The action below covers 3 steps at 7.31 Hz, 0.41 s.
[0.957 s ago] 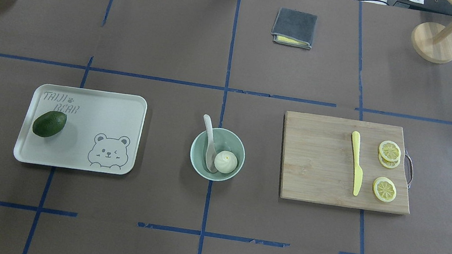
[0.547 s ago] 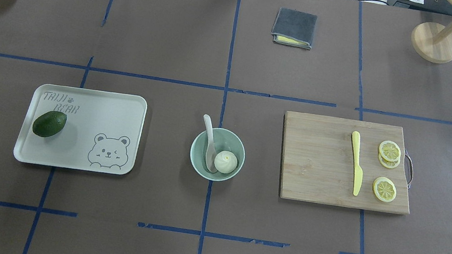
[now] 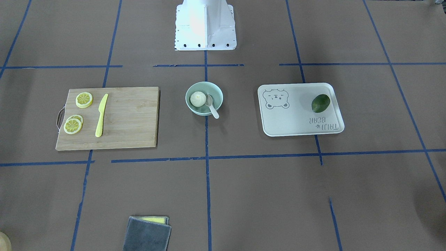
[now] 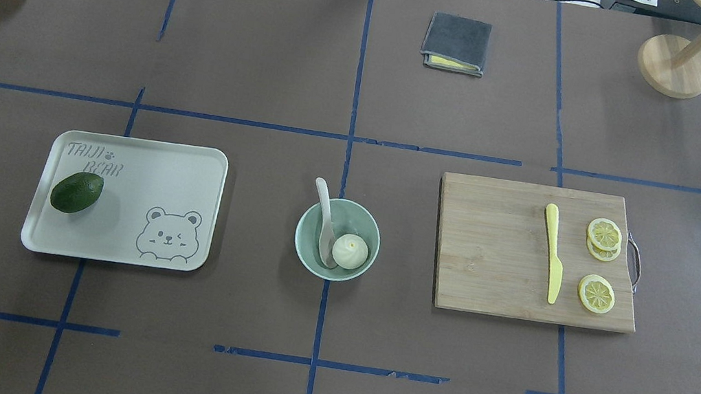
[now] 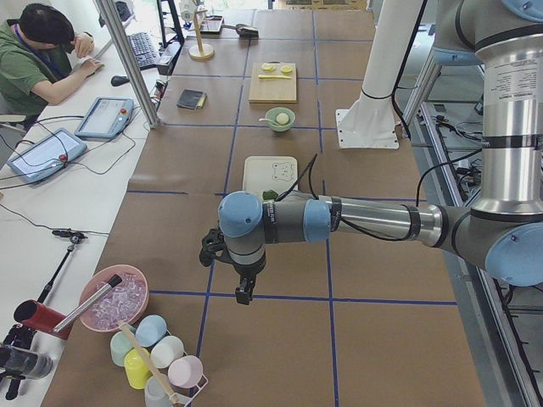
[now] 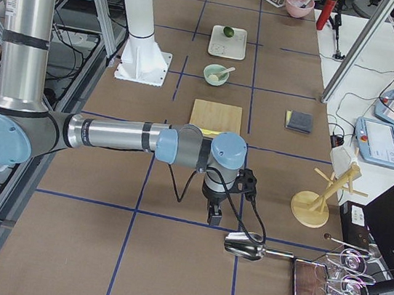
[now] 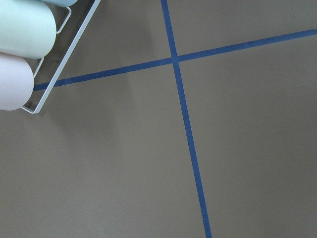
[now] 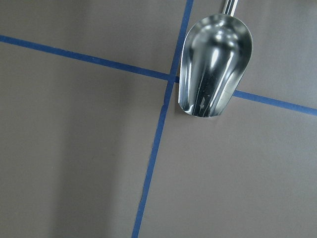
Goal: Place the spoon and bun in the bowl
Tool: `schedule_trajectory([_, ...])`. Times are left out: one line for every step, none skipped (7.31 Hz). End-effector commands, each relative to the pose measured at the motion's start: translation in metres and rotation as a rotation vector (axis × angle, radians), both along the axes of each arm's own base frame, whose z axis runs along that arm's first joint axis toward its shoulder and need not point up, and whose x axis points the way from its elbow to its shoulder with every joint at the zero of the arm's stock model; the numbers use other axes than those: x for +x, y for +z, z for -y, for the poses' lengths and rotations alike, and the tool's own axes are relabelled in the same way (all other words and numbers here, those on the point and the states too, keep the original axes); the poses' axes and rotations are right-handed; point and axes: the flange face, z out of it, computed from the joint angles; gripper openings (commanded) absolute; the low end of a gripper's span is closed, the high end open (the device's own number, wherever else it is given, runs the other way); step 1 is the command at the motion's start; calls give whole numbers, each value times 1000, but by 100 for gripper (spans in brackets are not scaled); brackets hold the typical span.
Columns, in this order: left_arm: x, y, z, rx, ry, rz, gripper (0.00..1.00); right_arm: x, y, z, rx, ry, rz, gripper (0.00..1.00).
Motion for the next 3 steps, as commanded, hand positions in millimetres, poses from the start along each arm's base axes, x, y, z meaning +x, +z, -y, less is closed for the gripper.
schedule_trajectory([0,1,-1,-1,0,-1,100,0,0,0,0,0,0,100])
schedule_trajectory([0,0,0,0,0,-1,100,0,0,0,0,2,5,100])
schedule_trajectory([0,0,0,0,0,-1,100,0,-1,0,2,0,6,100])
